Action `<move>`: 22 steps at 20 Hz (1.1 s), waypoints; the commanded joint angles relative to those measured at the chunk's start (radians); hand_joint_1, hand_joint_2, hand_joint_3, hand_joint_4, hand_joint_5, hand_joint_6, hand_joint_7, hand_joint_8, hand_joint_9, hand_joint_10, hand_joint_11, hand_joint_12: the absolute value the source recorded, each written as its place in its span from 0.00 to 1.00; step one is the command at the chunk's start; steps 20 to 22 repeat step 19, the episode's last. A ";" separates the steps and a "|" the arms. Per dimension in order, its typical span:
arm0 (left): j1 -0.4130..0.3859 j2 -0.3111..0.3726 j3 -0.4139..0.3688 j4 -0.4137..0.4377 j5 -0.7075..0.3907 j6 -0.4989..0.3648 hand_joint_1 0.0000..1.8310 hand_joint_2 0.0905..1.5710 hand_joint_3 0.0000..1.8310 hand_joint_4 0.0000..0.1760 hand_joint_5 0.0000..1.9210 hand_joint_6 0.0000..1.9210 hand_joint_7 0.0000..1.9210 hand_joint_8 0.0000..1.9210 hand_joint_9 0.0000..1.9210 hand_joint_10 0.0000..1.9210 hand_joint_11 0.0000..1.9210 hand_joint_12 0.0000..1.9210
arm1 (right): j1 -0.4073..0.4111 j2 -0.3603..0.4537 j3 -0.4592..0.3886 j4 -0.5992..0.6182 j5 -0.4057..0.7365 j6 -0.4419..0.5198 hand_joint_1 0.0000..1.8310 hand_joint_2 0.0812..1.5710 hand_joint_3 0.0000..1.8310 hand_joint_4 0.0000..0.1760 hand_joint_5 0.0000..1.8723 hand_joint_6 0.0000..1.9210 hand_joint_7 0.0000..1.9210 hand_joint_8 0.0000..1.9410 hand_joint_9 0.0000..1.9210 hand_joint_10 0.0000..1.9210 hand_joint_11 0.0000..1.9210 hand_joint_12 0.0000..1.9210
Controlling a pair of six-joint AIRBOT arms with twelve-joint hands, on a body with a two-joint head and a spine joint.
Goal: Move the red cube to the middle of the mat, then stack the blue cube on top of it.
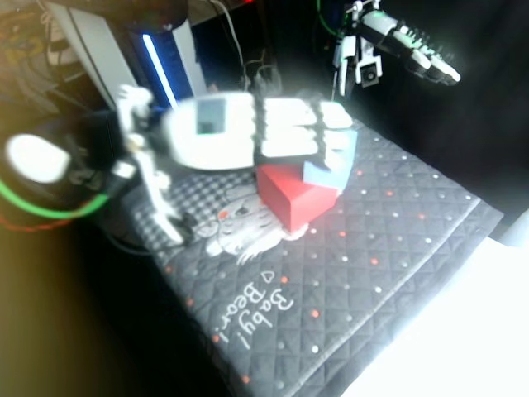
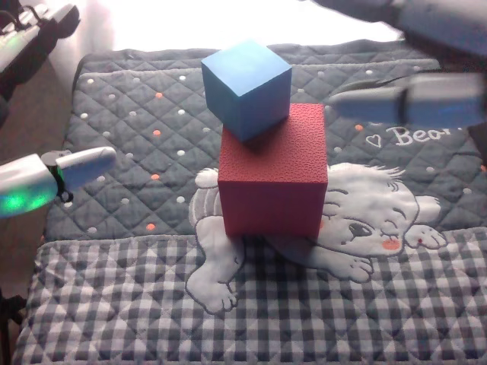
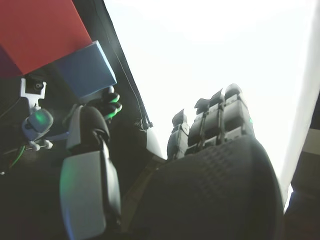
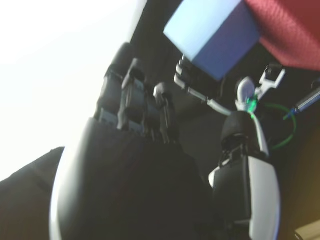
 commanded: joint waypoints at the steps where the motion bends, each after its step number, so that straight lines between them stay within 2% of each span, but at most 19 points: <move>1: -0.003 0.012 -0.001 0.014 -0.163 -0.007 0.38 0.64 0.01 0.56 0.02 0.00 0.00 0.00 0.00 0.00 0.00 0.00 | -0.004 0.026 -0.016 0.048 0.140 -0.031 0.25 0.81 0.00 0.00 0.06 0.02 0.03 0.00 0.04 0.18 0.00 0.65; 2: 0.005 0.016 -0.006 0.014 -0.183 -0.007 0.37 0.64 0.01 0.67 0.00 0.00 0.00 0.00 0.00 0.00 0.00 0.00 | -0.026 0.077 -0.048 0.081 0.161 -0.072 0.26 0.81 0.00 0.00 0.09 0.03 0.03 0.00 0.02 0.23 0.00 0.67; 3: 0.013 0.020 -0.011 0.012 -0.198 -0.007 0.34 0.65 0.01 0.66 0.00 0.00 0.00 0.00 0.00 0.00 0.00 0.00 | -0.046 0.110 -0.069 0.108 0.171 -0.105 0.26 0.80 0.00 0.00 0.12 0.05 0.05 0.00 0.00 0.32 0.00 0.74; 4: 0.028 0.026 -0.018 0.004 -0.224 -0.007 0.30 0.65 0.01 0.81 0.00 0.00 0.00 0.00 0.00 0.00 0.00 0.00 | -0.082 0.154 -0.093 0.141 0.177 -0.117 0.21 0.80 0.00 0.00 0.02 0.01 0.01 0.00 0.00 0.06 0.00 0.47; 5: 0.037 0.028 -0.022 -0.002 -0.239 -0.007 0.28 0.64 0.00 0.87 0.00 0.00 0.00 0.00 0.00 0.00 0.00 0.00 | -0.109 0.172 -0.102 0.179 0.188 -0.149 0.19 0.82 0.00 0.00 0.00 0.00 0.00 0.00 0.00 0.01 0.00 0.20; 6: 0.044 0.029 -0.023 -0.006 -0.251 -0.007 0.26 0.64 0.00 0.81 0.00 0.00 0.00 0.00 0.00 0.00 0.00 0.00 | -0.129 0.190 -0.118 0.224 0.192 -0.201 0.21 0.82 0.00 0.00 0.00 0.00 0.00 0.00 0.00 0.00 0.00 0.04; 7: 0.051 0.032 -0.026 -0.010 -0.264 -0.007 0.23 0.64 0.00 0.81 0.00 0.00 0.00 0.00 0.00 0.00 0.00 0.00 | -0.159 0.216 -0.144 0.288 0.209 -0.302 0.20 0.82 0.00 0.00 0.00 0.00 0.00 0.00 0.00 0.00 0.00 0.01; 8: 0.053 0.037 -0.029 -0.010 -0.274 -0.006 0.21 0.64 0.00 0.85 0.00 0.00 0.00 0.00 0.00 0.00 0.00 0.00 | -0.186 0.236 -0.167 0.335 0.236 -0.361 0.13 0.82 0.00 0.00 0.00 0.00 0.00 0.00 0.00 0.00 0.01 0.01; 9: 0.055 0.043 -0.033 -0.010 -0.283 -0.006 0.21 0.64 0.00 0.88 0.00 0.00 0.00 0.00 0.00 0.00 0.00 0.00 | -0.221 0.262 -0.188 0.381 0.279 -0.408 0.14 0.81 0.00 0.00 0.00 0.00 0.00 0.00 0.00 0.00 0.00 0.01; 10: 0.056 0.048 -0.036 -0.009 -0.290 -0.006 0.22 0.63 0.00 0.98 0.00 0.00 0.00 0.00 0.00 0.00 0.00 0.00 | -0.250 0.281 -0.205 0.419 0.324 -0.434 0.16 0.79 0.00 0.15 0.00 0.00 0.00 0.00 0.00 0.00 0.00 0.00; 11: 0.057 0.053 -0.038 -0.008 -0.294 -0.006 0.22 0.64 0.00 0.91 0.00 0.00 0.00 0.00 0.00 0.00 0.00 0.00 | -0.285 0.301 -0.222 0.456 0.373 -0.463 0.19 0.78 0.00 0.21 0.00 0.00 0.00 0.00 0.00 0.00 0.00 0.00; 12: 0.057 0.056 -0.039 -0.006 -0.295 -0.006 0.24 0.64 0.00 0.98 0.00 0.00 0.00 0.00 0.00 0.00 0.00 0.00 | -0.302 0.310 -0.232 0.473 0.400 -0.475 0.23 0.79 0.00 0.23 0.00 0.00 0.00 0.00 0.00 0.00 0.00 0.00; 13: 0.057 0.063 -0.041 -0.003 -0.299 -0.006 0.25 0.64 0.00 1.00 0.00 0.00 0.00 0.00 0.00 0.00 0.00 0.00 | -0.353 0.336 -0.256 0.504 0.469 -0.495 0.24 0.78 0.00 0.31 0.00 0.00 0.00 0.00 0.00 0.00 0.00 0.00; 15: 0.057 0.078 -0.048 0.003 -0.308 -0.007 0.20 0.63 0.00 1.00 0.00 0.00 0.00 0.00 0.00 0.00 0.00 0.00 | -0.410 0.362 -0.282 0.525 0.557 -0.507 0.26 0.74 0.00 0.47 0.00 0.00 0.00 0.00 0.00 0.00 0.00 0.00; 16: 0.056 0.086 -0.050 0.008 -0.308 -0.009 0.19 0.63 0.00 1.00 0.00 0.00 0.00 0.00 0.00 0.00 0.00 0.00 | -0.436 0.370 -0.293 0.534 0.608 -0.512 0.27 0.73 0.00 0.33 0.00 0.00 0.00 0.00 0.00 0.00 0.00 0.00; 17: 0.054 0.095 -0.051 0.014 -0.308 -0.010 0.19 0.64 0.00 1.00 0.00 0.00 0.00 0.00 0.00 0.00 0.00 0.00 | -0.457 0.373 -0.300 0.544 0.661 -0.521 0.28 0.71 0.00 0.35 0.00 0.00 0.00 0.00 0.00 0.00 0.00 0.00; 18: 0.053 0.099 -0.051 0.015 -0.308 -0.011 0.14 0.64 0.00 1.00 0.00 0.00 0.00 0.00 0.00 0.00 0.00 0.00 | -0.466 0.373 -0.301 0.550 0.693 -0.527 0.26 0.72 0.00 0.29 0.00 0.00 0.00 0.00 0.00 0.00 0.00 0.00; 19: 0.051 0.103 -0.051 0.017 -0.308 -0.014 0.14 0.64 0.00 1.00 0.00 0.00 0.00 0.00 0.00 0.00 0.00 0.00 | -0.472 0.373 -0.303 0.554 0.722 -0.533 0.26 0.72 0.00 0.29 0.00 0.00 0.00 0.00 0.00 0.00 0.00 0.00; 22: 0.051 0.103 -0.051 0.017 -0.308 -0.014 0.14 0.64 0.00 1.00 0.00 0.00 0.00 0.00 0.00 0.00 0.00 0.00 | -0.472 0.373 -0.303 0.554 0.722 -0.533 0.26 0.72 0.00 0.29 0.00 0.00 0.00 0.00 0.00 0.00 0.00 0.00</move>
